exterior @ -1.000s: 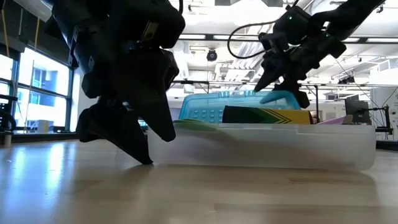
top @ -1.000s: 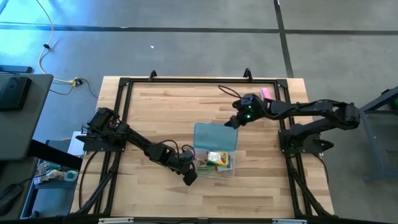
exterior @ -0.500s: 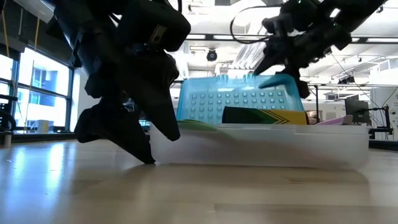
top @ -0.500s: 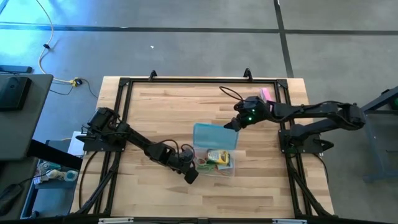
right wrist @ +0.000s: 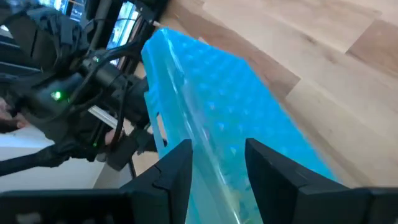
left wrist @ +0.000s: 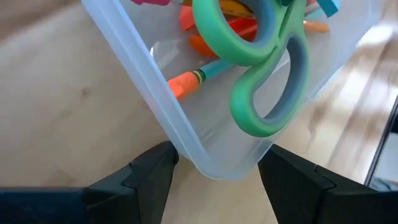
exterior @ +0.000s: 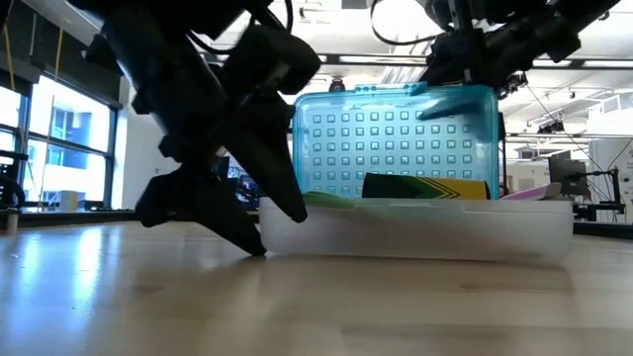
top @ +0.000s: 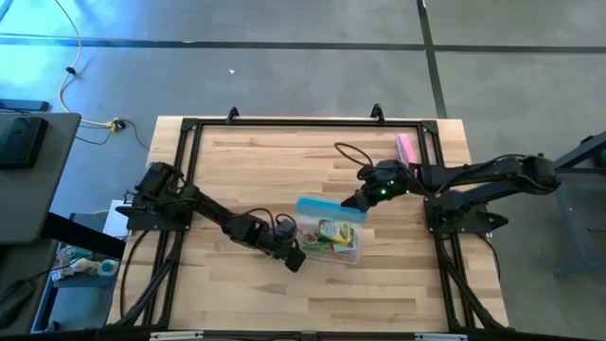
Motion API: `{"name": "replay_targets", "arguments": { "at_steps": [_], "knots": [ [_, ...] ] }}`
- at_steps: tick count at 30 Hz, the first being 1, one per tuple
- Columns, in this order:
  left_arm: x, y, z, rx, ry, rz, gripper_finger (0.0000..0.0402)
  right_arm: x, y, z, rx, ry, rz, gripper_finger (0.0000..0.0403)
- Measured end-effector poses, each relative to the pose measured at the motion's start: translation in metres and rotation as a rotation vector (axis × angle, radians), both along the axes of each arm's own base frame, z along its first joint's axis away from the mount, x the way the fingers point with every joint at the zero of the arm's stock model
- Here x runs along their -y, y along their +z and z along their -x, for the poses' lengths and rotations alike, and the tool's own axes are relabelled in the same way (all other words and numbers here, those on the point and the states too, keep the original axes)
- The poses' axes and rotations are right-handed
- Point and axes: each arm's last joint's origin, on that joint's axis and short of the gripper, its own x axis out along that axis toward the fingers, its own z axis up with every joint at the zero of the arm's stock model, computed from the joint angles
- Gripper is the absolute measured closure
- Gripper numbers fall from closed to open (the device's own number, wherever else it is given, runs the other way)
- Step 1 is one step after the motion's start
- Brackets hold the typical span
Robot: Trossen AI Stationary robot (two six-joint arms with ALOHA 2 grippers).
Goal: Pack school essentials
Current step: Close the blue supply box
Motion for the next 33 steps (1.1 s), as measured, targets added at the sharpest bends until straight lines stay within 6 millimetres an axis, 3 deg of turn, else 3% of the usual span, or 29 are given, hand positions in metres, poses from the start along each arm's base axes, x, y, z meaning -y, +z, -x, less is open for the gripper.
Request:
{"name": "replay_targets", "arguments": {
  "at_steps": [15,25,33],
  "knots": [
    [0.000,0.000,-0.001,0.011,0.005,-0.005,0.0184,-0.026,-0.001,0.000,-0.019,0.005,0.001,0.0265],
    [0.016,0.002,0.003,0.009,-0.073,0.022,0.0184,-0.042,-0.001,0.002,-0.025,0.034,-0.026,0.0265],
    [0.040,0.017,0.019,-0.032,-0.185,0.027,0.0184,-0.051,-0.002,0.003,-0.037,0.032,-0.040,0.0265]
  ]
}}
